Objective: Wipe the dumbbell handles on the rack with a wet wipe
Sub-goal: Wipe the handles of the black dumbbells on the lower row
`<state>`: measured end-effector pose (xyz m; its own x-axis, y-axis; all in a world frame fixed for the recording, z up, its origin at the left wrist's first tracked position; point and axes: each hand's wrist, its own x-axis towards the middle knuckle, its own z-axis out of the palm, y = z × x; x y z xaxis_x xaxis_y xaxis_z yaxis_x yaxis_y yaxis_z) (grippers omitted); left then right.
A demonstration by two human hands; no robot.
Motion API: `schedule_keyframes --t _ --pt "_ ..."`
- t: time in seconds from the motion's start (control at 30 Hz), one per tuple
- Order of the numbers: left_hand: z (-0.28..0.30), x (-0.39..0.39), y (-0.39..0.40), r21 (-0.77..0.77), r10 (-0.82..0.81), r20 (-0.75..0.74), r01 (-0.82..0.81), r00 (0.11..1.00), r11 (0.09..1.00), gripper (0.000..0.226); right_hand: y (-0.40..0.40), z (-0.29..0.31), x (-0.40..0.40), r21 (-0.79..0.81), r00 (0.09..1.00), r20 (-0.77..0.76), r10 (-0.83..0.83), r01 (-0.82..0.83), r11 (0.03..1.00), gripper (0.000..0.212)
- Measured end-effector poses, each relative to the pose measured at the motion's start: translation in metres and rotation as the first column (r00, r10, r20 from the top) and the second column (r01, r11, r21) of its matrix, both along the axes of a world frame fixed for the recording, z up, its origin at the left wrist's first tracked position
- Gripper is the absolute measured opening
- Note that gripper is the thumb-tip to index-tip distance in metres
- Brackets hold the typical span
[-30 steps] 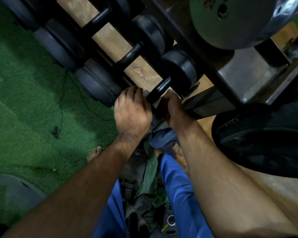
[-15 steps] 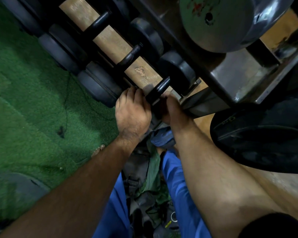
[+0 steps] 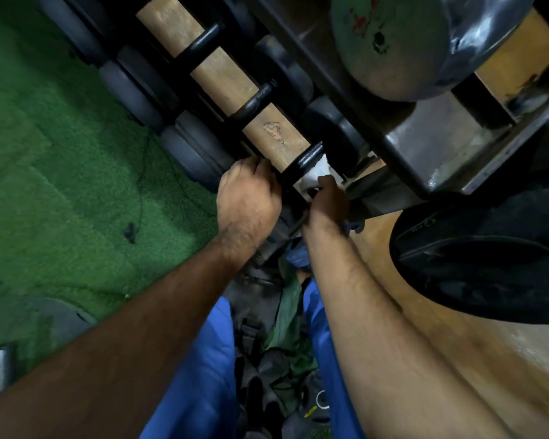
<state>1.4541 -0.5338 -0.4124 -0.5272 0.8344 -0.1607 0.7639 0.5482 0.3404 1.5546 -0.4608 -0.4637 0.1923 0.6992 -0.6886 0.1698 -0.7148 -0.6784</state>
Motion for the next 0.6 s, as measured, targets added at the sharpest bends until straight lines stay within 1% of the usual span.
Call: schedule_keyframes --t 0.03,0.07,0.13,0.17,0.2,0.27,0.3,0.37,0.4,0.47,0.53,0.57,0.6 --pt "0.004 -0.002 0.001 0.003 -0.005 0.013 0.005 1.000 1.000 0.024 -0.001 0.010 -0.003 0.048 0.998 0.048 0.048 -0.050 0.998 0.020" --pt "0.007 -0.005 0.003 0.007 -0.004 0.033 0.004 0.999 1.000 0.023 -0.002 0.020 -0.006 0.102 0.995 0.056 0.080 -0.085 0.991 0.024" --pt "0.014 -0.011 0.009 0.013 0.008 0.078 -0.009 0.997 1.000 0.029 0.000 0.028 -0.015 0.204 0.997 -0.032 0.065 -0.057 0.977 0.031" --pt "0.017 -0.015 0.011 0.013 0.009 0.096 -0.010 0.995 1.000 0.032 0.002 0.026 -0.020 0.228 0.996 -0.056 0.062 -0.048 0.973 0.031" --pt "0.020 -0.021 0.015 0.018 0.004 0.106 -0.006 0.994 1.000 0.033 0.006 0.023 -0.028 0.254 0.995 -0.047 0.086 -0.071 0.965 0.032" --pt "0.023 -0.035 0.019 0.041 0.005 0.089 -0.008 0.996 0.999 0.029 0.014 0.020 -0.043 0.294 0.972 0.061 0.225 -0.233 0.927 0.037" --pt "0.024 -0.044 0.020 0.060 0.011 0.071 -0.015 0.997 0.998 0.027 0.020 0.018 -0.050 0.339 0.946 0.118 0.301 -0.323 0.884 0.039" --pt "0.022 -0.059 0.022 0.073 0.024 0.031 -0.026 0.999 0.997 0.028 0.030 0.015 -0.062 0.461 0.870 0.248 0.425 -0.492 0.738 0.044" --pt "0.019 -0.067 0.024 0.068 0.022 0.005 -0.022 1.000 0.997 0.030 0.035 0.012 -0.068 0.493 0.835 0.313 0.453 -0.550 0.674 0.045" --pt "0.011 -0.080 0.029 0.053 0.028 -0.028 -0.027 0.999 0.998 0.031 0.049 0.005 -0.085 0.493 0.779 0.416 0.470 -0.627 0.603 0.043" --pt "0.004 -0.089 0.033 0.056 0.045 -0.047 -0.042 0.998 0.998 0.031 0.060 0.000 -0.099 0.479 0.720 0.527 0.451 -0.690 0.543 0.042" --pt "-0.001 -0.093 0.034 0.057 0.060 -0.059 -0.056 0.996 0.997 0.030 0.062 -0.003 -0.103 0.491 0.687 0.578 0.442 -0.724 0.484 0.041" --pt "-0.005 -0.095 0.034 0.053 0.079 -0.070 -0.075 0.994 0.996 0.028 0.064 -0.007 -0.106 0.513 0.648 0.625 0.436 -0.761 0.396 0.040"
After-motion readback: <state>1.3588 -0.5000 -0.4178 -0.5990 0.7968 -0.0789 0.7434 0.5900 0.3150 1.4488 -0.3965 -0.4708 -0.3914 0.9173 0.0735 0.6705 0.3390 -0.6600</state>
